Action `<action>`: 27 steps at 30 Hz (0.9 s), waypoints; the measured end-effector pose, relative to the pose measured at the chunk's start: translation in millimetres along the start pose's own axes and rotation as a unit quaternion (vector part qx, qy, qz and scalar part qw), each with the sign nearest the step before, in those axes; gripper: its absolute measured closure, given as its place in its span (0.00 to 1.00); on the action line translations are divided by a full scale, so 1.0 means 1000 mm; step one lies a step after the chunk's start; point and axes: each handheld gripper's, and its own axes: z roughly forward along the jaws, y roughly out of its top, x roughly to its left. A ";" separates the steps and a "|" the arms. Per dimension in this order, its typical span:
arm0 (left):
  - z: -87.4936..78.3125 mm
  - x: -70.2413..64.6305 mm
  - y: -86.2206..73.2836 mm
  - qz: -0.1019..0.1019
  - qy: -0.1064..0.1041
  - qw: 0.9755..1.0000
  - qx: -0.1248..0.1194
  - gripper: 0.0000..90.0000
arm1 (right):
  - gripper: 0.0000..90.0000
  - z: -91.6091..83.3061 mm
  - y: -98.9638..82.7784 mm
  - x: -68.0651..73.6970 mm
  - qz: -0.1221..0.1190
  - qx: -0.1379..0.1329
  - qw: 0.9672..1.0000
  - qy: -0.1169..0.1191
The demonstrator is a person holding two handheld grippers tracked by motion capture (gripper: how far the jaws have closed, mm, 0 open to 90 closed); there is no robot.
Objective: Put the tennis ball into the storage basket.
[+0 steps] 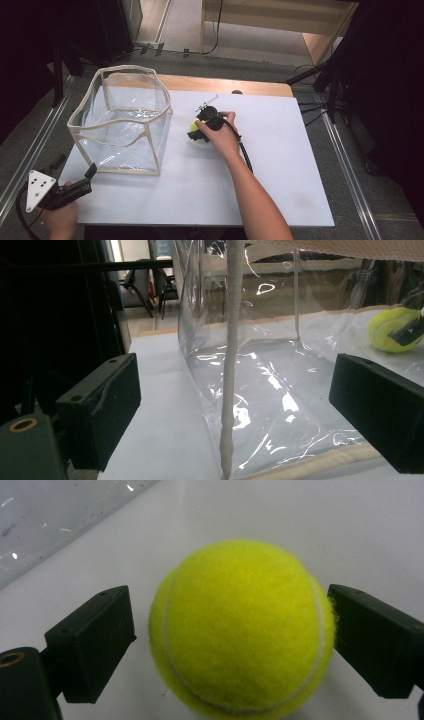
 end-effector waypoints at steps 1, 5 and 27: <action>0.000 0.000 0.000 0.001 -0.001 1.000 0.000 0.08 | 0.07 0.001 0.000 0.001 0.005 0.001 1.000 -0.001; 0.000 0.000 0.000 -0.002 0.000 1.000 -0.001 0.08 | 0.12 0.006 0.000 0.001 0.003 0.010 1.000 -0.004; 0.000 0.000 0.000 -0.002 0.001 1.000 -0.001 0.07 | 0.25 -0.002 0.004 0.005 -0.011 0.007 1.000 -0.011</action>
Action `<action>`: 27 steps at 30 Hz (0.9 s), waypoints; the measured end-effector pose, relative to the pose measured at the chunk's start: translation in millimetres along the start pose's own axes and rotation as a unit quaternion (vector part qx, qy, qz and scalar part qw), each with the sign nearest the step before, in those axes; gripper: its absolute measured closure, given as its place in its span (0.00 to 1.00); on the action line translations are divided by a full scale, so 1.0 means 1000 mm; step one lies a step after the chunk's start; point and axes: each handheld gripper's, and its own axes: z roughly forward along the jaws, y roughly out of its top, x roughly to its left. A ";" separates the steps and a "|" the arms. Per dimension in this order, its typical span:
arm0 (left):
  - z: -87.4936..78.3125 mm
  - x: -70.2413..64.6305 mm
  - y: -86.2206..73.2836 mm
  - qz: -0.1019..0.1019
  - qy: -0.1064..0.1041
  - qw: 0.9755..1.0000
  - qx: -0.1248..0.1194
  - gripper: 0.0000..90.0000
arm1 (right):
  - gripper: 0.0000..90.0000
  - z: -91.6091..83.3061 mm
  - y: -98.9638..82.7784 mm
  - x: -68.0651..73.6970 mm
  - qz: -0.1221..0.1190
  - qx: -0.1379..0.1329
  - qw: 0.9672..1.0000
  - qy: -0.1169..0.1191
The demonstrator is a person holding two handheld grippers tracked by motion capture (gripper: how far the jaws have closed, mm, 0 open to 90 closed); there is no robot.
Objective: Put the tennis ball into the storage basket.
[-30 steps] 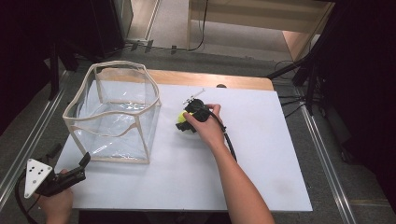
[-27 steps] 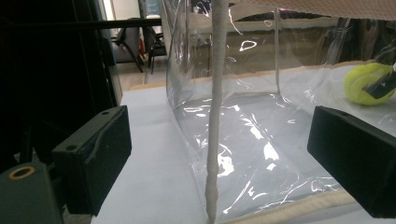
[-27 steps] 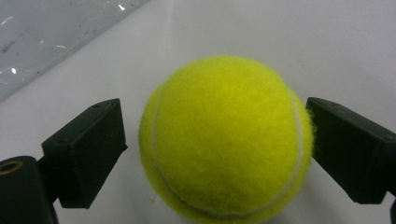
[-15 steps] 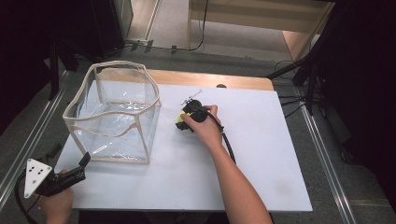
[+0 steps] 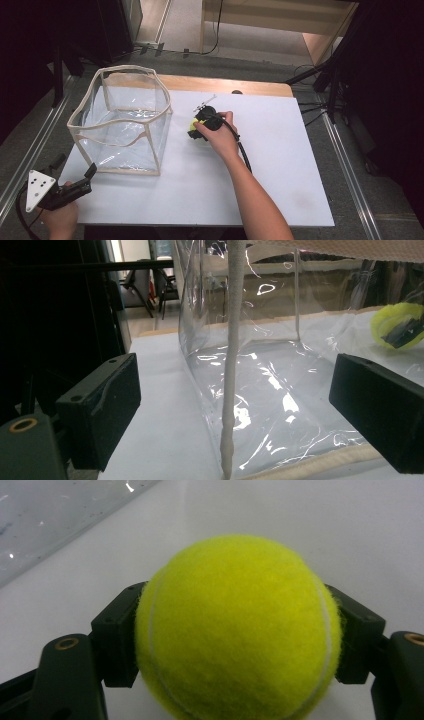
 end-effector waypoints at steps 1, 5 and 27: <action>0.000 0.000 0.000 0.000 0.000 1.000 0.000 0.08 | 0.25 -0.001 0.001 0.001 -0.002 0.001 1.000 0.003; 0.000 0.000 0.000 -0.001 0.000 1.000 -0.001 0.08 | 0.25 -0.004 0.002 0.005 -0.003 0.000 1.000 0.008; 0.000 -0.001 0.000 0.003 -0.001 1.000 -0.001 0.08 | 0.25 -0.023 0.007 0.030 -0.047 -0.009 0.998 0.038</action>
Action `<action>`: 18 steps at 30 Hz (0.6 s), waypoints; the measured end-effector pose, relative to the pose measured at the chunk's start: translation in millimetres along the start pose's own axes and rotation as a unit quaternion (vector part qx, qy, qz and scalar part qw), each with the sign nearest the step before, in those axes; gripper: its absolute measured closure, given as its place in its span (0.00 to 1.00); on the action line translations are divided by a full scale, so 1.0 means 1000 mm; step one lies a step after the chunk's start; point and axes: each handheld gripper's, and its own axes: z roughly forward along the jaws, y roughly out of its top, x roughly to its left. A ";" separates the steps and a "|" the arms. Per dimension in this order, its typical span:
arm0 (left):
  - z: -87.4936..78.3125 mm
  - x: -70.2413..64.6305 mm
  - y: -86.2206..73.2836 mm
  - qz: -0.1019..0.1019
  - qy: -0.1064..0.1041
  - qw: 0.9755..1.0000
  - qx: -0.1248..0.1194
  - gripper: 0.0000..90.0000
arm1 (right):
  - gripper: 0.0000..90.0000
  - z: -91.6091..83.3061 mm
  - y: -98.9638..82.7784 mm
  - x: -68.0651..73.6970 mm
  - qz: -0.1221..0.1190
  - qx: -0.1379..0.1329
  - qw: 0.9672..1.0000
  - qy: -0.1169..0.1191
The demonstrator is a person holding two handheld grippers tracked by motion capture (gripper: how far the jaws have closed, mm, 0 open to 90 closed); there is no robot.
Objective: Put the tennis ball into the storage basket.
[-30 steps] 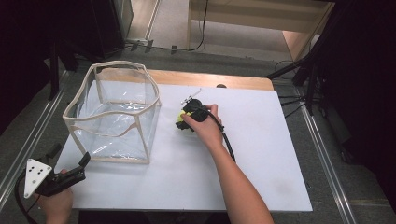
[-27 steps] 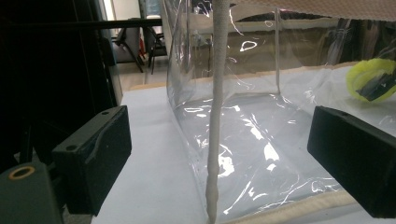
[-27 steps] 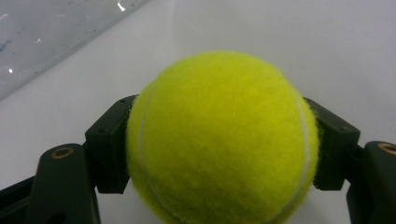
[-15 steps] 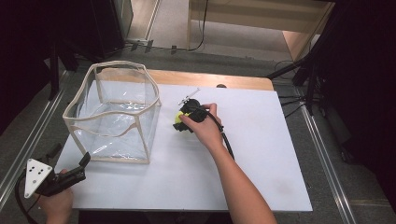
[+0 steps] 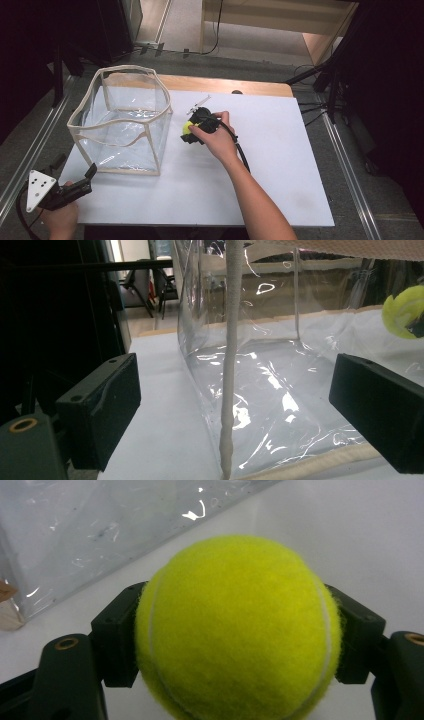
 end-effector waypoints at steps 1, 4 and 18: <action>0.000 0.000 0.000 0.000 0.000 1.000 0.000 0.08 | 0.25 -0.001 0.001 0.004 -0.002 -0.002 1.000 0.004; 0.000 0.000 0.000 0.000 0.000 1.000 0.000 0.08 | 0.25 -0.004 0.002 0.006 -0.014 -0.002 1.000 0.007; 0.000 0.000 0.000 0.002 0.000 1.000 0.002 0.08 | 0.25 -0.017 0.009 0.026 -0.038 -0.013 0.999 0.032</action>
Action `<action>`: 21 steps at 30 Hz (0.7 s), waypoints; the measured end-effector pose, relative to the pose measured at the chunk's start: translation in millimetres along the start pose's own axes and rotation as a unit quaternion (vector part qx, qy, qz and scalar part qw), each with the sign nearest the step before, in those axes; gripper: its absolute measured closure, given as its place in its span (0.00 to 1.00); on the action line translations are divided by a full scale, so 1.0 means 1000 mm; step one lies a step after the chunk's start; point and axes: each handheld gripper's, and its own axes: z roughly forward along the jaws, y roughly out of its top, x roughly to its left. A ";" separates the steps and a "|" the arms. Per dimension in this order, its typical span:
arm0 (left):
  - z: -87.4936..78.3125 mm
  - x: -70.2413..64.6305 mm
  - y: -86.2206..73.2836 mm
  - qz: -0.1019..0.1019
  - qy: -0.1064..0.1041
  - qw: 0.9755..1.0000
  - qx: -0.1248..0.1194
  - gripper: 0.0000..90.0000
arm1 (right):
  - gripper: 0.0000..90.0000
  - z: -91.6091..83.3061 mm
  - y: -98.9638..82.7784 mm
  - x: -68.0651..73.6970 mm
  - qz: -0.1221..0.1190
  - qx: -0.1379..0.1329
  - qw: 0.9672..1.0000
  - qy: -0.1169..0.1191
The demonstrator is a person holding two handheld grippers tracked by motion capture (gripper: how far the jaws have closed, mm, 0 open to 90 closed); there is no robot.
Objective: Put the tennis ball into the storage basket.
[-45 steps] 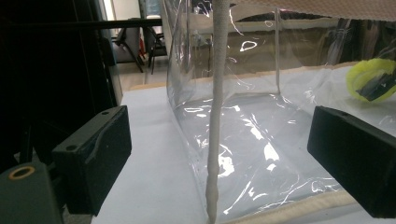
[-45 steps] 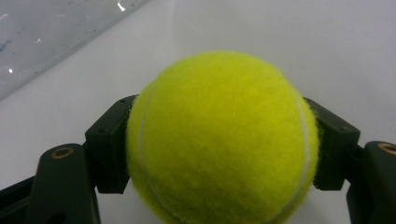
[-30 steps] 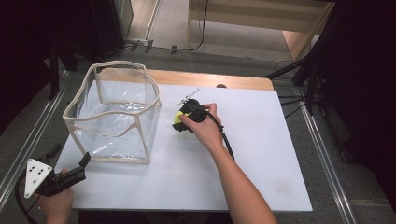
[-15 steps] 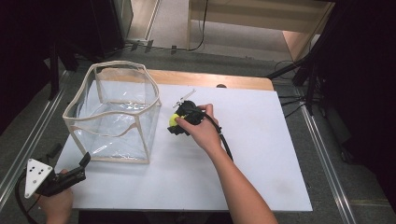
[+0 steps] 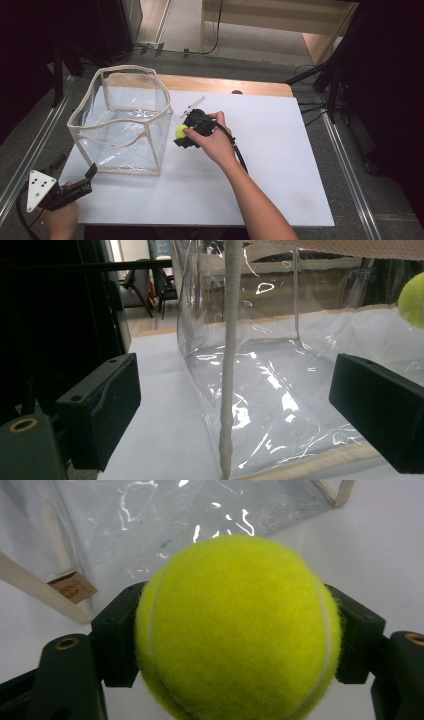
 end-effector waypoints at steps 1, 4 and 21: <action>0.000 0.000 0.000 0.000 -0.001 1.000 -0.001 0.08 | 0.25 -0.002 0.001 0.002 -0.003 -0.002 1.000 0.002; 0.000 0.000 0.000 0.001 -0.002 1.000 0.001 0.08 | 0.25 -0.007 0.003 0.005 -0.009 -0.005 1.000 0.001; 0.000 0.000 0.000 0.002 -0.002 1.000 -0.001 0.08 | 0.25 -0.031 0.016 0.015 -0.017 -0.021 1.000 0.016</action>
